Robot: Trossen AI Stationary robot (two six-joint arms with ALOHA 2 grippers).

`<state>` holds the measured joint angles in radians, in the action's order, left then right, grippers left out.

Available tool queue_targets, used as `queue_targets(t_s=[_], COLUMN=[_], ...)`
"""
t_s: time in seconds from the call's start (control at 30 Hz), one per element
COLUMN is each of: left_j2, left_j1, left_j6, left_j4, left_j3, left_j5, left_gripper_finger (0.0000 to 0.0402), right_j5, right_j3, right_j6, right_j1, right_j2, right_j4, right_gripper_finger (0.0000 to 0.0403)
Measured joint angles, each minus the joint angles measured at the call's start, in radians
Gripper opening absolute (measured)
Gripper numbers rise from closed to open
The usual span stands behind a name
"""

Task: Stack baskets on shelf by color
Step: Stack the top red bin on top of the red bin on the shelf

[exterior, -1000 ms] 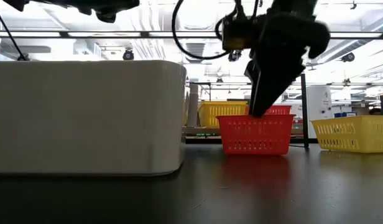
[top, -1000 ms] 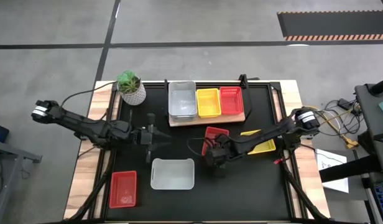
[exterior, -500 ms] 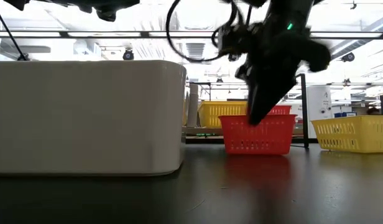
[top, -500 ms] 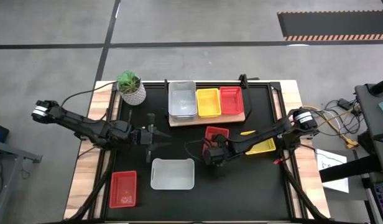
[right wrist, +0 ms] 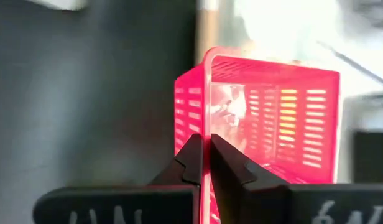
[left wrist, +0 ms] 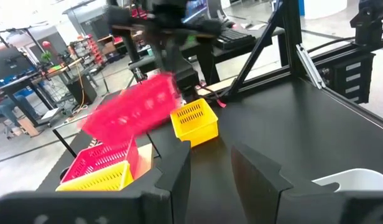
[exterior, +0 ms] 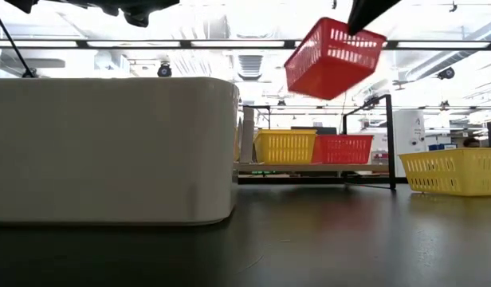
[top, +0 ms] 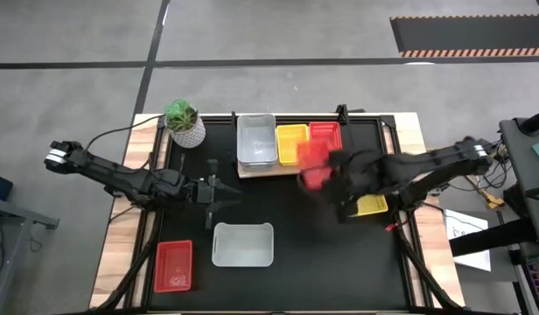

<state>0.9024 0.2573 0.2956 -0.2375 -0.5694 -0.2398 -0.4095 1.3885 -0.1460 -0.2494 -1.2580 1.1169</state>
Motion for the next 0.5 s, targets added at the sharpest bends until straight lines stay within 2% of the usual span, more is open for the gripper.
queue_targets(t_s=[0.07,0.17,0.33,0.5], left_j2=[0.0,0.0,0.001,0.0], left_j1=[0.0,0.0,0.0,0.0], left_j6=[0.006,0.026,0.033,0.034], left_j4=[-0.007,-0.032,-0.037,-0.041], left_j3=[0.0,0.0,-0.001,0.0], left_j5=[0.0,0.0,0.0,0.0], left_gripper_finger=[0.01,0.01,0.01,0.01], right_j5=[-0.046,-0.052,0.103,0.133], right_j3=[-0.034,-0.102,-0.209,-0.274], right_j6=[-0.03,-0.096,-0.242,-0.285], right_j1=[0.065,0.195,0.418,0.569], right_j2=[0.054,0.107,0.115,0.082], right_j4=[-0.032,-0.128,-0.293,-0.316], right_gripper_finger=[0.0009,0.0009,0.0009,0.0009])
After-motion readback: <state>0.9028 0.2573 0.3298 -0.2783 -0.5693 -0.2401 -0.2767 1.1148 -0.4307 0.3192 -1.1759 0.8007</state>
